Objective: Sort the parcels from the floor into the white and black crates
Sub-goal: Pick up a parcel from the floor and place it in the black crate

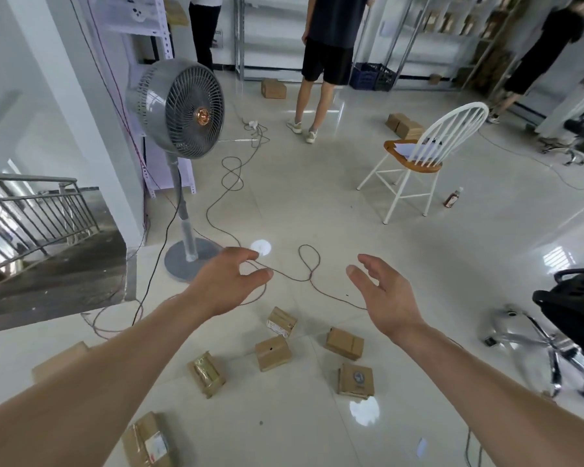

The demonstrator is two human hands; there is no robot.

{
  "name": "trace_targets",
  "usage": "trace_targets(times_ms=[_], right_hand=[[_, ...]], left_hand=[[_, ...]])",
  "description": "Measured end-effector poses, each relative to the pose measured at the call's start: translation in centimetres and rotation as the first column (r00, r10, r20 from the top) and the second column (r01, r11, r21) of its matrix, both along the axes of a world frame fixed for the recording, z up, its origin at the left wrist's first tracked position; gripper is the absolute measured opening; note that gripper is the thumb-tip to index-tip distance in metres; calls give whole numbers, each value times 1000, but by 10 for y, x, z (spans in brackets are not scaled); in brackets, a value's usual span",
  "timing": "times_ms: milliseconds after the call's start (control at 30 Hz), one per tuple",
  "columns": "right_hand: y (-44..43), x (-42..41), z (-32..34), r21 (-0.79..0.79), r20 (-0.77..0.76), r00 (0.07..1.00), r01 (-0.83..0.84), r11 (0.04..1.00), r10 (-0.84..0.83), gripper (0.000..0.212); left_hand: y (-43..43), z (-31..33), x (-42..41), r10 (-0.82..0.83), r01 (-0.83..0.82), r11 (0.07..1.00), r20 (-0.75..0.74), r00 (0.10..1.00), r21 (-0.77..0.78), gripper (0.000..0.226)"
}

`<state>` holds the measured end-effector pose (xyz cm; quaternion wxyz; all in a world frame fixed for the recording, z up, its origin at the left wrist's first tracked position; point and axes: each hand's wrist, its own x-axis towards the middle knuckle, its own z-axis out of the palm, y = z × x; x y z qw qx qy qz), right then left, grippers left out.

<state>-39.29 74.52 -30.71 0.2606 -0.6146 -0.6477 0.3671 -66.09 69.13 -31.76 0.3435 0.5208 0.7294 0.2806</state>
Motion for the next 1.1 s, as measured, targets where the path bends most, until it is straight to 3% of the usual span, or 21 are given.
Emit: trace_targets(times_ms=[500, 767, 967, 1100], right_hand=[[85, 133, -42, -83, 4, 978, 209, 974, -210, 53], [211, 210, -98, -176, -26, 976, 209, 962, -217, 55], [272, 248, -144, -267, 47, 984, 180, 947, -174, 81], [297, 256, -191, -334, 39, 983, 180, 925, -177, 77]], left_hand=[[134, -36, 114, -214, 212, 973, -20, 977, -89, 56], [250, -71, 191, -179, 165, 974, -85, 980, -155, 53], [310, -122, 238, -139, 138, 960, 11, 990, -243, 54], [348, -171, 254, -137, 144, 936, 45, 990, -321, 55]])
